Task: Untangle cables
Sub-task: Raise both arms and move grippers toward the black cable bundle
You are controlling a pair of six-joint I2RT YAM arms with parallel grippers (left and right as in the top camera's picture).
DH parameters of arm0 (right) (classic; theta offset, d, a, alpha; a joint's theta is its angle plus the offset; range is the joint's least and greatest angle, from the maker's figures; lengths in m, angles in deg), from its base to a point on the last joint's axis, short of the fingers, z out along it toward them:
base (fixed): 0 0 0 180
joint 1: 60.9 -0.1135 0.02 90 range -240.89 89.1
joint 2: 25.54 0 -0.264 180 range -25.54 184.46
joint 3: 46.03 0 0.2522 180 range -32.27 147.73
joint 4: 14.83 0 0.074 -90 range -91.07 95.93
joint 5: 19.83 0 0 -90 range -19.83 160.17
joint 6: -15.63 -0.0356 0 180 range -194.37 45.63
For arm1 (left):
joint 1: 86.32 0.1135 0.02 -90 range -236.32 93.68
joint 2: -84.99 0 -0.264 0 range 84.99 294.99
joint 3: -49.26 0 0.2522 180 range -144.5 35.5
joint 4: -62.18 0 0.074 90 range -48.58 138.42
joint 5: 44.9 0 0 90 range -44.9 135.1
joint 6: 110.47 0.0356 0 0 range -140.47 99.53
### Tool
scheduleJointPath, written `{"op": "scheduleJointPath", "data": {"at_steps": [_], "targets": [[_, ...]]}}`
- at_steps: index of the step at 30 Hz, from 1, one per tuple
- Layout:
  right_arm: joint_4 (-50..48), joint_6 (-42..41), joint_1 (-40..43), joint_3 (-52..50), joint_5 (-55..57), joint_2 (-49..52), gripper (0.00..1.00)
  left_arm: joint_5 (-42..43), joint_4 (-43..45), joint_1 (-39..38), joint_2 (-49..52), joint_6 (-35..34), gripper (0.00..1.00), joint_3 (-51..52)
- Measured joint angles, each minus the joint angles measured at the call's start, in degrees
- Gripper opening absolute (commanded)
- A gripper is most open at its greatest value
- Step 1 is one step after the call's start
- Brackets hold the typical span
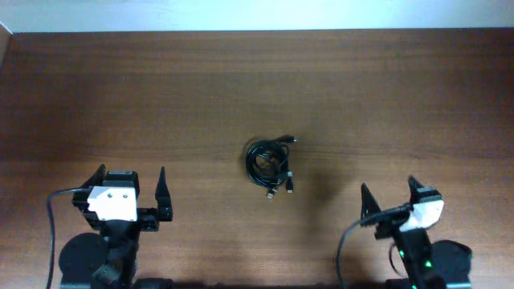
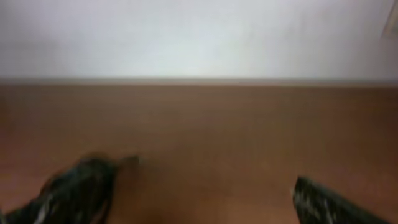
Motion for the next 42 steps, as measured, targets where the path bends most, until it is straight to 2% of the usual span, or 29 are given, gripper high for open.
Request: {"op": "scheduleJointPath", "data": {"at_steps": [3,12,19,23,26,29,30,31,32,33,34,35,36,39,40,42], "targets": [[12.6,0.0,0.0,10.6,-0.2,0.0,0.99,0.0,0.0,0.0,0.0,0.0,0.98,0.0],[21.7,0.0,0.0,19.3,-0.3,0.5,0.99,1.8,-0.1,0.0,0.4,0.0,0.99,-1.0],[28.9,0.9,0.0,36.9,-1.3,26.6,0.99,1.9,-3.2,0.0,13.7,0.2,0.99,-14.7],[36.4,6.1,0.0,50.9,-1.6,46.1,0.99,3.9,-3.4,0.0,19.7,1.7,0.99,-16.7],[37.4,7.7,0.0,58.8,-1.6,57.2,0.99,8.4,-2.0,0.0,22.3,3.9,0.99,-16.9],[37.0,8.1,0.0,60.0,-1.6,62.8,0.98,12.2,-1.7,0.0,24.2,4.5,1.00,-16.9],[37.0,8.2,0.0,60.0,-1.6,63.9,0.99,13.0,-1.8,0.0,24.7,4.5,0.97,-17.0],[37.5,8.2,0.0,60.0,-1.6,65.1,0.88,13.7,-2.2,0.0,25.2,4.5,0.66,-17.0],[38.3,8.3,0.0,60.0,-1.5,65.6,0.66,14.1,-2.4,0.0,25.9,4.6,0.25,-17.0],[38.6,8.4,0.0,60.0,-1.3,65.7,0.39,14.4,-2.4,0.0,26.6,4.7,0.12,-17.0],[38.6,8.7,0.0,60.0,-0.9,65.7,0.36,14.6,-2.4,0.0,27.0,4.8,0.01,-17.0],[38.6,8.8,0.0,60.0,-0.2,65.7,0.47,14.6,-2.5,0.0,27.3,4.9,0.48,-17.0],[38.6,8.8,0.0,60.0,0.3,65.7,0.73,14.8,-2.5,0.0,27.8,5.1,0.99,-17.0],[38.6,8.9,0.0,60.0,1.0,65.7,0.89,15.0,-2.4,0.0,29.5,5.2,0.99,-17.0],[38.6,8.8,0.0,60.0,1.3,65.7,0.99,15.0,-2.4,0.0,30.3,5.2,0.99,-17.0],[38.0,8.9,0.0,60.0,1.5,65.7,0.99,15.1,-1.0,0.0,32.3,5.0,0.99,-17.0]]}}
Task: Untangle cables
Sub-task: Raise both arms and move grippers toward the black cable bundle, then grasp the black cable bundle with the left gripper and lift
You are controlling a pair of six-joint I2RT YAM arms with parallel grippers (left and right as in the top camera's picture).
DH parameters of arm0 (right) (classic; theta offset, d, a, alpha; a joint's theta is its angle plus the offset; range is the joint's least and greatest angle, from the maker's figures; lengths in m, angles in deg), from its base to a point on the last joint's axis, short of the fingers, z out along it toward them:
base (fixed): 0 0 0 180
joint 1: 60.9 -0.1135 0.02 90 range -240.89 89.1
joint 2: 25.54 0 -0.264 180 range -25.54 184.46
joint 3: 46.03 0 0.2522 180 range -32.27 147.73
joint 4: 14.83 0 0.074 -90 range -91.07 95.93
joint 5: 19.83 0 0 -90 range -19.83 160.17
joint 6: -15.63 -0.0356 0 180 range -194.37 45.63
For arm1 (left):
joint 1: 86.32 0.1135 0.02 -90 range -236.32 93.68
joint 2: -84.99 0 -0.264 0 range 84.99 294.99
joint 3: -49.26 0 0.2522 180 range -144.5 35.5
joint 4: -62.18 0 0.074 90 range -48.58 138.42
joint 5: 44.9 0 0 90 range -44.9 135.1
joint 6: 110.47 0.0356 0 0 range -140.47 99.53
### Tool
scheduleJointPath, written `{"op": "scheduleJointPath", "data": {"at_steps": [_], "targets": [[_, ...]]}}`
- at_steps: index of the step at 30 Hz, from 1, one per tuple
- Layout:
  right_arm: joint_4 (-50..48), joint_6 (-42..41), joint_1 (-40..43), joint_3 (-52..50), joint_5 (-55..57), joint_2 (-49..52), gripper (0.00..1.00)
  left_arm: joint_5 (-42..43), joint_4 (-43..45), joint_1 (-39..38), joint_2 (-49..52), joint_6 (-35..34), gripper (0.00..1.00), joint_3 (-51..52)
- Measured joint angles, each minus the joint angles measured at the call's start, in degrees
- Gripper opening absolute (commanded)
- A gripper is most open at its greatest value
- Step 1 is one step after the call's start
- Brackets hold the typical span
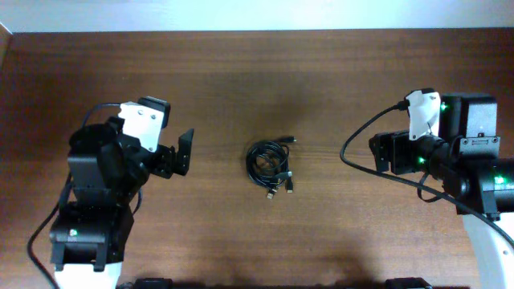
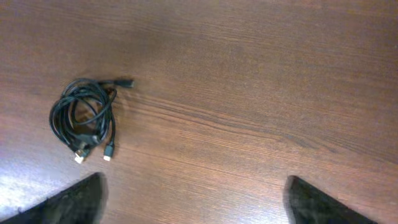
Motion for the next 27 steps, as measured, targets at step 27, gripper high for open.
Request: {"op": "scheduleJointPath", "data": {"at_steps": [27], "targets": [[2.4,-6.0,0.0,0.4,6.1,10.5,0.99,-1.5,17.7,-22.6,50.8,1.2,0.80,-0.6]]}}
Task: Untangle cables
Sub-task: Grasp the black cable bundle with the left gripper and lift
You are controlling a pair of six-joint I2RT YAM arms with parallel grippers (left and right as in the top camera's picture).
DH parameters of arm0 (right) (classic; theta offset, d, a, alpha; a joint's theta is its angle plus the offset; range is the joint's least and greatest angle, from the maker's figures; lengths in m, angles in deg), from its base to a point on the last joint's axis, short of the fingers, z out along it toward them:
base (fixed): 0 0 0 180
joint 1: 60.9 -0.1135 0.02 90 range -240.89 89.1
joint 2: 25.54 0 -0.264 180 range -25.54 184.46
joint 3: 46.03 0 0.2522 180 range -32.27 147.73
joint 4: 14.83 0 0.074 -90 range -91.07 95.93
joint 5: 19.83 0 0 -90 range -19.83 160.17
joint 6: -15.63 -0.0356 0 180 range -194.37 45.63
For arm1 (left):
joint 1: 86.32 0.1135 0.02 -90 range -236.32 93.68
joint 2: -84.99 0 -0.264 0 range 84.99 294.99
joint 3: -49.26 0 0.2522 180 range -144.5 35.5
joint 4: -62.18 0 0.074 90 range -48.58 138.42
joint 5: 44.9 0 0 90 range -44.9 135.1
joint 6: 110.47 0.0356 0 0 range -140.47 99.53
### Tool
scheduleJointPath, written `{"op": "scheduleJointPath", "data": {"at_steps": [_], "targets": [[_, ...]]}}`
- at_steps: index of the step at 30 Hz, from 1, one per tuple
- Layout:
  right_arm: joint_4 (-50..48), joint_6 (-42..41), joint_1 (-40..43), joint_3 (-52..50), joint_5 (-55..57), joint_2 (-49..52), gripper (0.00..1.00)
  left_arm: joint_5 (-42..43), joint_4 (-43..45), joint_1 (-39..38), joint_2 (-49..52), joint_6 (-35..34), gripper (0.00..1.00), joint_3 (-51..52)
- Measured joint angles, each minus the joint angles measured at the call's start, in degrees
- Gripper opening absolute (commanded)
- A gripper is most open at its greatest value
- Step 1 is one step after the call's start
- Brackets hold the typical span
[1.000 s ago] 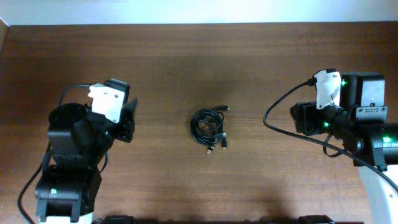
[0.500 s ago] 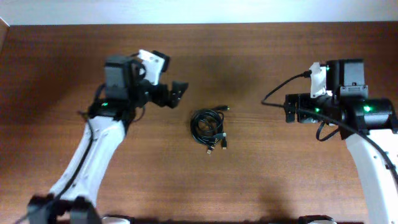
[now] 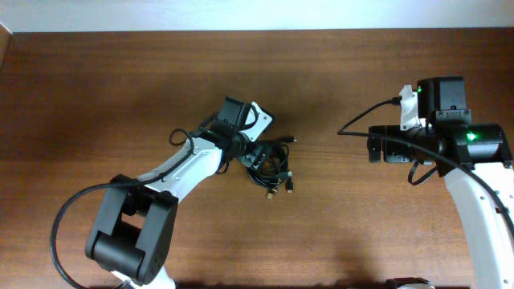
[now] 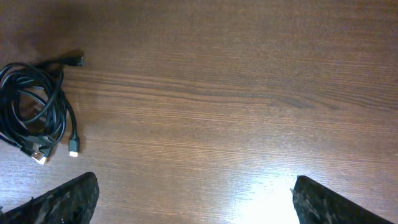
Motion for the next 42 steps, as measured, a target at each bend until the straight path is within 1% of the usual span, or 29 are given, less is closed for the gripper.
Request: {"op": "scheduleJointPath", "data": {"at_steps": [1,2,3,5,6,9,12,14,15,16,17,18,27,30,32,34,36,38,39,40,41,42], "targets": [[0.0,0.0,0.0,0.0,0.0,0.0,0.99,-0.6,-0.4,0.0,0.1,1.5,0.80,0.0],[0.0,0.0,0.0,0.0,0.0,0.0,0.99,-0.9,-0.4,0.0,0.1,2.8,0.70,0.0],[0.0,0.0,0.0,0.0,0.0,0.0,0.99,-1.1,-0.3,0.0,0.1,4.0,0.64,0.0],[0.2,0.0,0.0,0.0,0.0,0.0,0.99,-1.1,0.3,0.0,0.1,6.4,0.65,0.0],[0.5,0.0,0.0,0.0,0.0,0.0,0.99,-0.3,0.5,0.0,0.1,8.0,0.63,0.0],[0.7,-0.1,0.0,0.0,0.0,0.0,0.99,3.0,2.9,0.0,0.2,11.0,0.63,0.0],[0.7,0.0,0.0,0.0,0.0,0.0,0.99,5.5,4.5,0.0,1.1,11.9,0.58,0.0],[0.8,0.0,0.0,0.0,0.0,0.0,0.99,6.8,5.0,0.0,3.5,12.1,0.56,0.0],[0.9,0.0,0.0,0.0,0.0,0.0,0.99,7.5,5.1,0.0,4.5,12.1,0.50,0.0],[0.9,0.0,0.0,0.0,0.0,0.0,0.99,7.9,5.3,0.0,5.3,12.1,0.34,0.0],[0.9,0.0,0.0,0.0,0.0,0.0,0.99,8.0,5.5,0.0,5.4,12.4,0.16,0.0],[0.9,0.0,0.0,0.0,0.0,0.0,0.99,8.3,6.6,0.0,5.4,12.4,0.00,0.0],[0.9,0.0,0.0,0.0,0.0,0.0,0.99,9.2,7.0,0.0,5.5,12.5,0.00,0.0],[0.9,-0.1,0.0,0.0,-0.3,0.0,0.99,9.3,-0.3,0.0,5.3,11.7,0.00,-3.1],[0.9,0.0,0.0,0.0,-1.6,0.0,0.99,9.3,-5.7,0.0,0.9,11.6,0.00,-8.5],[0.8,0.0,0.0,0.0,-4.1,0.0,0.99,9.3,-6.4,0.0,-4.3,11.0,0.00,-11.5],[0.8,0.0,0.0,0.0,-7.3,0.0,0.99,9.4,-6.1,0.0,-12.6,8.2,0.00,-14.4],[0.1,-0.1,0.0,0.0,-11.5,0.0,0.99,10.1,-6.0,0.5,-16.9,5.1,0.00,-15.0],[-1.0,-0.2,0.0,0.0,-14.3,0.0,0.94,11.0,-6.0,1.0,-17.7,3.8,0.00,-15.0],[-2.1,-0.2,0.0,0.0,-16.9,0.0,0.77,12.2,-6.1,1.5,-18.1,2.9,0.00,-15.0],[-3.5,-0.2,0.0,0.0,-20.7,0.0,0.70,13.5,-6.1,2.2,-18.5,1.7,0.00,-15.0],[-5.0,-0.2,0.0,0.0,-25.2,0.0,0.70,14.6,-6.0,2.9,-18.8,0.7,0.00,-15.0]]}}
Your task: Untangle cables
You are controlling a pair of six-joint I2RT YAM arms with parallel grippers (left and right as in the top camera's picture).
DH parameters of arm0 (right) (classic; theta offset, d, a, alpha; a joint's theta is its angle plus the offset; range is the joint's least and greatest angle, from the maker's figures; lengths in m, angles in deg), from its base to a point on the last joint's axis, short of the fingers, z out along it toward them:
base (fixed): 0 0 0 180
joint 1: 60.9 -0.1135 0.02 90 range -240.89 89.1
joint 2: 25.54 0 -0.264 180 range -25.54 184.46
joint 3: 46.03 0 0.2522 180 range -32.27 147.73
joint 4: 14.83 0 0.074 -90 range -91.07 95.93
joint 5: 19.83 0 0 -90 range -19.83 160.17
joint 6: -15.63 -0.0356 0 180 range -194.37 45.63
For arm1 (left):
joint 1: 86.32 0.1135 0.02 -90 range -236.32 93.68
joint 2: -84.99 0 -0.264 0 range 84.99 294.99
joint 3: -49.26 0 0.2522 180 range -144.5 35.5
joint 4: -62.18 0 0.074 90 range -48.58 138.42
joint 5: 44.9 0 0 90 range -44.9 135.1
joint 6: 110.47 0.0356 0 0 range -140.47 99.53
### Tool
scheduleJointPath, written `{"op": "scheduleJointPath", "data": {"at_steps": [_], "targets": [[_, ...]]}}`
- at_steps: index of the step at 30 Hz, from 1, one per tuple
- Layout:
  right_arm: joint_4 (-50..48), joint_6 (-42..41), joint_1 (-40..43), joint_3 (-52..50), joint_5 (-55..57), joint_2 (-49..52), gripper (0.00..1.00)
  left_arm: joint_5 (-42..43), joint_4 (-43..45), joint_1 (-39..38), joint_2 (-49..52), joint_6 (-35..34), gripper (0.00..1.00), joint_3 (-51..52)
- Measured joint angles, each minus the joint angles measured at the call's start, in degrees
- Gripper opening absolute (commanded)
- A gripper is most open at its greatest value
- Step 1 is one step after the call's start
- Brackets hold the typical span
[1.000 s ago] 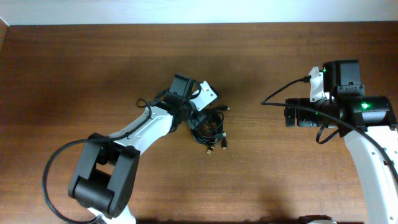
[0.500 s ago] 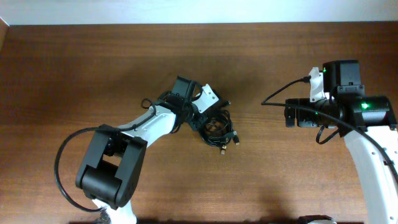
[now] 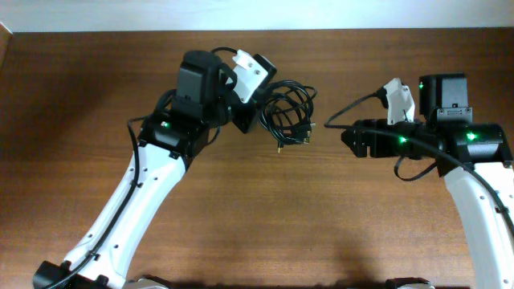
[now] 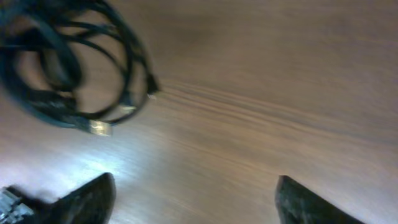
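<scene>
A tangled bundle of black cables [image 3: 287, 112] hangs lifted off the table, with plugs dangling at its lower edge. My left gripper [image 3: 254, 117] is shut on the bundle's left side, its arm raised high. My right gripper [image 3: 347, 138] is to the right of the bundle, pointing at it, a short gap away. In the right wrist view the cable bundle [image 4: 65, 65] fills the upper left, blurred, with a metal USB plug [image 4: 99, 128] below it. The right gripper [image 4: 196, 205] is open, its dark fingertips [image 4: 87, 199] wide apart with only wood between them.
The brown wooden table [image 3: 257, 233] stretches under both arms. Its far edge meets a white wall [image 3: 257, 12] at the top of the overhead view. The left arm's base stands at the front left, the right arm's at the front right.
The cable bundle lay on the table with my left gripper at it; now it is lifted, farther back and to the right. My right gripper now points left at the bundle, closer to it.
Both arms were folded at the table's front edge, the bundle lying mid-table. Then both stood raised on either side of it. Then my left gripper was down at the bundle. Now the left holds it in the air and the open right gripper faces it.
</scene>
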Motion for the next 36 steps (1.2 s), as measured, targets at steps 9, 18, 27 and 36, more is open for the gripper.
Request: {"op": "scheduleJointPath", "data": {"at_steps": [9,18,27,36], "targets": [[-11.1,-4.6,-0.2,0.0,-20.1,0.0,0.63,4.8,0.6,0.5,0.0,-2.5,0.00,0.0],[-9.5,-19.6,-7.3,0.0,-1.0,0.6,0.63,7.7,4.0,0.5,0.0,-4.3,0.00,0.0],[-15.9,-35.1,-7.3,0.0,6.8,10.9,0.70,7.9,4.2,0.5,0.0,-5.4,0.00,0.0],[-14.6,-32.2,-5.0,0.0,5.7,10.9,0.79,8.6,4.2,0.4,0.0,-5.4,0.00,0.0]]}}
